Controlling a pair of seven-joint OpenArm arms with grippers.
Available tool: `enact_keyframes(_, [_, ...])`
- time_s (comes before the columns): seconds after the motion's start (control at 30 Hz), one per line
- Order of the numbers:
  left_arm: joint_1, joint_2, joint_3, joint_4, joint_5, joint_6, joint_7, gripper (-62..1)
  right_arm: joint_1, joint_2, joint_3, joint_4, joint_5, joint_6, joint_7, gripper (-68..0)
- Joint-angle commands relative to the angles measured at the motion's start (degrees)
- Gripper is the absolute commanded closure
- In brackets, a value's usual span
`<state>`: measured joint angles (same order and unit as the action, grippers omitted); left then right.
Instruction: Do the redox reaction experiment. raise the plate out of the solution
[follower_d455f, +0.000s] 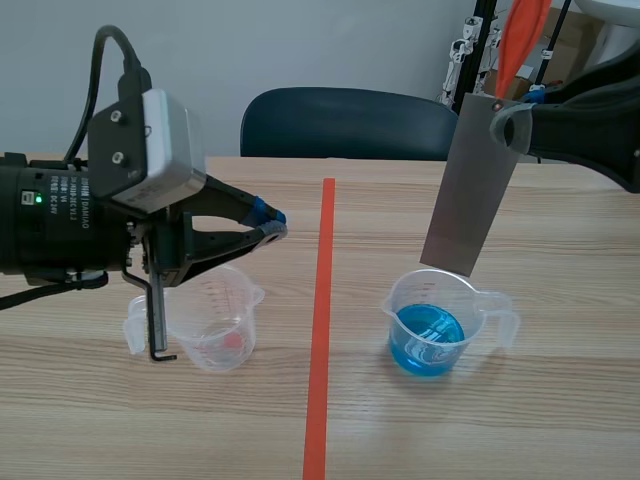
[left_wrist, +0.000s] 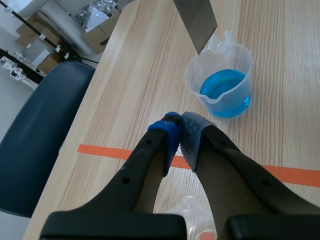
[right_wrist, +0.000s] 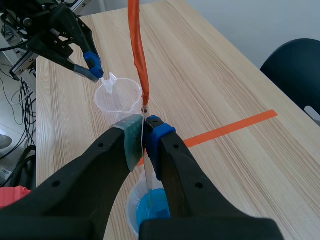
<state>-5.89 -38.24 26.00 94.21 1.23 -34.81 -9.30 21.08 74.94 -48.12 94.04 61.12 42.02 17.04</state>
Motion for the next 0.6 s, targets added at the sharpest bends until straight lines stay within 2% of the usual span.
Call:
enact_keyframes(0.0, [-1.3, 1.2, 0.5, -0.1, 0.4, -0.5, 0.2, -2.8, 0.8, 0.6, 0.6, 0.7, 1.0, 0.7, 1.3, -0.4])
enact_keyframes(0.57, [-2.9, 2.2, 1.6, -1.9, 0.3, -0.9, 0.2, -2.8, 0.8, 0.6, 0.6, 0.7, 1.0, 0.7, 1.0, -0.4])
